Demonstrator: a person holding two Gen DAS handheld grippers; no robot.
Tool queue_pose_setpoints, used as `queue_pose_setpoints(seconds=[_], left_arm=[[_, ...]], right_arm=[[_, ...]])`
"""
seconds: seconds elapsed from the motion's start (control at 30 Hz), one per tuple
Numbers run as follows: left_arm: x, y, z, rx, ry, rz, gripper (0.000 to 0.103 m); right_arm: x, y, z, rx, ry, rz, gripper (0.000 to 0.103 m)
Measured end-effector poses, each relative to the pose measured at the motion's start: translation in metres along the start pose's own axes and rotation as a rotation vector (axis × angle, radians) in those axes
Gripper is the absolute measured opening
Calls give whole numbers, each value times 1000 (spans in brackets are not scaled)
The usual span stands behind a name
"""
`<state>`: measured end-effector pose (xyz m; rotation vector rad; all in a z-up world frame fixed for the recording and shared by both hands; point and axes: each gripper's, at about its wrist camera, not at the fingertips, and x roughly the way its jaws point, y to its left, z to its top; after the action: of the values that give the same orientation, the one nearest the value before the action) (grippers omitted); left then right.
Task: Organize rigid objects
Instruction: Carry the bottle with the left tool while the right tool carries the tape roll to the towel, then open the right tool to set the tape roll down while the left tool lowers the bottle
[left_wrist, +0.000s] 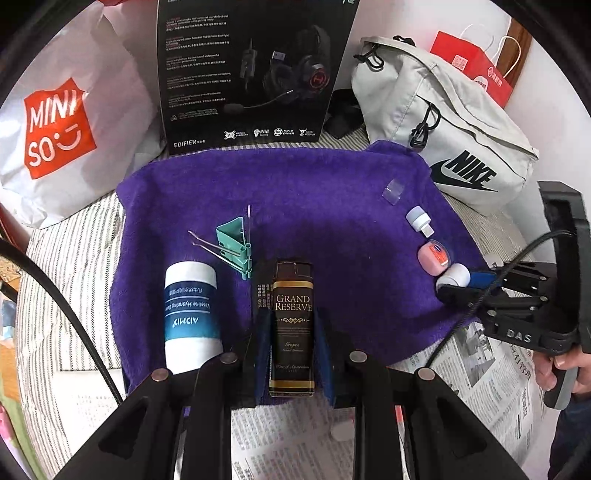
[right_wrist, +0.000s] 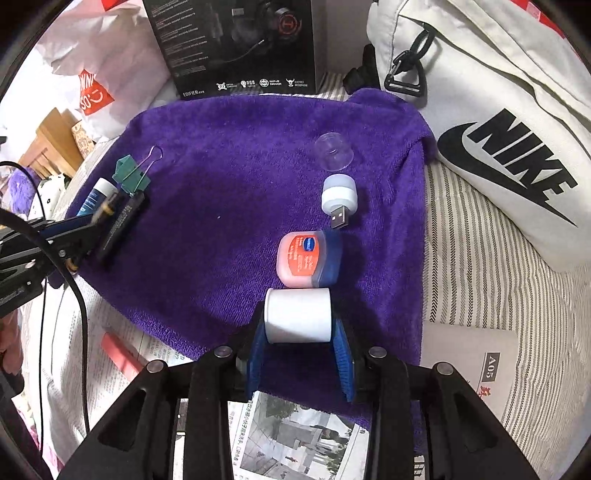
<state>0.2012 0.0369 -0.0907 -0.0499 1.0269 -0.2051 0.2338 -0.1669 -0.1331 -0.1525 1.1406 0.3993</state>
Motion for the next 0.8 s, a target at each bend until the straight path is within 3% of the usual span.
queue_pose_setpoints(seconds=[0.33, 0.5, 0.8], left_arm=[[23, -6, 11, 7, 30, 13, 23], [31, -10, 19, 2, 31, 6, 23], [53, -16, 40, 22, 44, 60, 23]], right_arm=[[-26, -4, -13, 3, -55, 14, 54], [-40, -10, -23, 30, -95, 42, 54], [-57, -18, -38, 71, -137, 62, 54]])
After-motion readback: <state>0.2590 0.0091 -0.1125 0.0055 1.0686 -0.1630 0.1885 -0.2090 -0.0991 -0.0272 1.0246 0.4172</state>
